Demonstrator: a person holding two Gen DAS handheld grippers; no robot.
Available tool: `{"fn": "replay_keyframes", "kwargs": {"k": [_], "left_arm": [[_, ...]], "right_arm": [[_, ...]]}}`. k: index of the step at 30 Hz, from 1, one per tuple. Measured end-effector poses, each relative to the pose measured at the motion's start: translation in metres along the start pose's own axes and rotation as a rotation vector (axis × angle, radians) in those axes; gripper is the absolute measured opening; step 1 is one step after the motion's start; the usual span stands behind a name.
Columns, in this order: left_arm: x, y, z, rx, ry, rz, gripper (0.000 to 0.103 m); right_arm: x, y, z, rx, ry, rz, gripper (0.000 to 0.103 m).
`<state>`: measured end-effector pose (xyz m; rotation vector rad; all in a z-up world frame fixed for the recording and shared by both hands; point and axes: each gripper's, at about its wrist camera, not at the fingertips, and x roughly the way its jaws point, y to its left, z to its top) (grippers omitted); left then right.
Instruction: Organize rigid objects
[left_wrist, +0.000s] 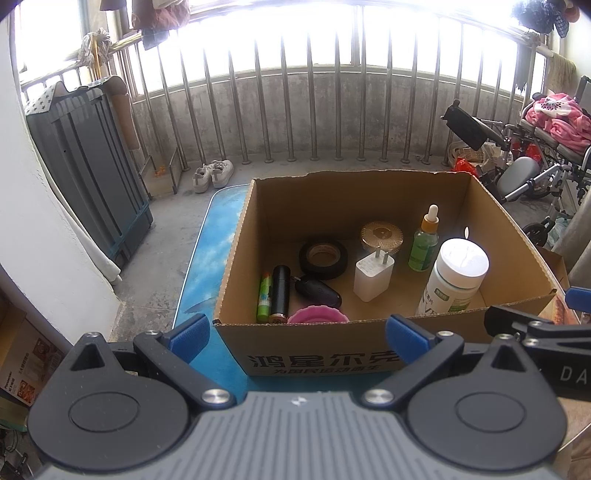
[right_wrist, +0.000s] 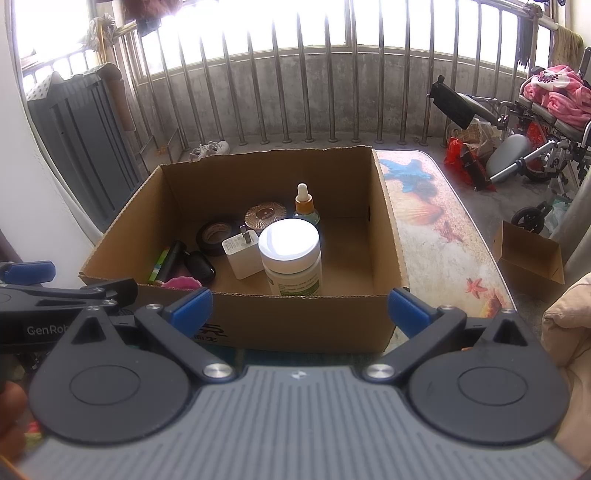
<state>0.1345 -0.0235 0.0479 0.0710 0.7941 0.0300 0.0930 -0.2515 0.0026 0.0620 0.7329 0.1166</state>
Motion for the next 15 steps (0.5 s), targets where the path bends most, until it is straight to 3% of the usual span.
{"fn": "replay_keyframes", "kwargs": {"k": [15], "left_arm": [[-0.0004, -0.0003, 0.0, -0.001, 0.002, 0.002, 0.102]], "right_arm": [[0.0008, -0.0007, 0.0008, 0.008, 0.008, 0.005, 0.102]]}}
